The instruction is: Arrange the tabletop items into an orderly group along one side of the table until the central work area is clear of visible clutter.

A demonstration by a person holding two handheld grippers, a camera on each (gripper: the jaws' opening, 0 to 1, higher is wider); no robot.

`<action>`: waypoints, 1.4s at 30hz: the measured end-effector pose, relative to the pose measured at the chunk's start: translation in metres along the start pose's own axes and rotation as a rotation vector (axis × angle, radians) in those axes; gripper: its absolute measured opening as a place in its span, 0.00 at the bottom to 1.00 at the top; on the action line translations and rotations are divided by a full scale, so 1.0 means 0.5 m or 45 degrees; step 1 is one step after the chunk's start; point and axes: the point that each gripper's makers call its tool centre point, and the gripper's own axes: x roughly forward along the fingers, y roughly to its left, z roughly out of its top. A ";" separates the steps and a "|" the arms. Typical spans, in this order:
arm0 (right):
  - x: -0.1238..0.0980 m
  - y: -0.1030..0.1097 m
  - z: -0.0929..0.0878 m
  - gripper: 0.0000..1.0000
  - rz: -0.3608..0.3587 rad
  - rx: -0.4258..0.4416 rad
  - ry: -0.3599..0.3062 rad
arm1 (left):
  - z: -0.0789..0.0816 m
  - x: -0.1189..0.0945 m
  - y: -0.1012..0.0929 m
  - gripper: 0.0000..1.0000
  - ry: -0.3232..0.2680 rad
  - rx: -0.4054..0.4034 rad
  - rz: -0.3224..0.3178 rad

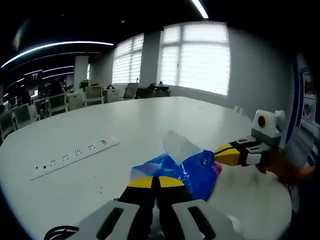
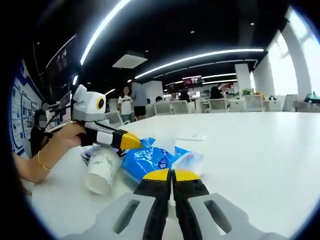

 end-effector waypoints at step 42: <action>-0.079 -0.096 -0.002 0.00 -0.147 -0.013 0.180 | 0.007 0.061 -0.131 0.00 0.021 0.424 -0.061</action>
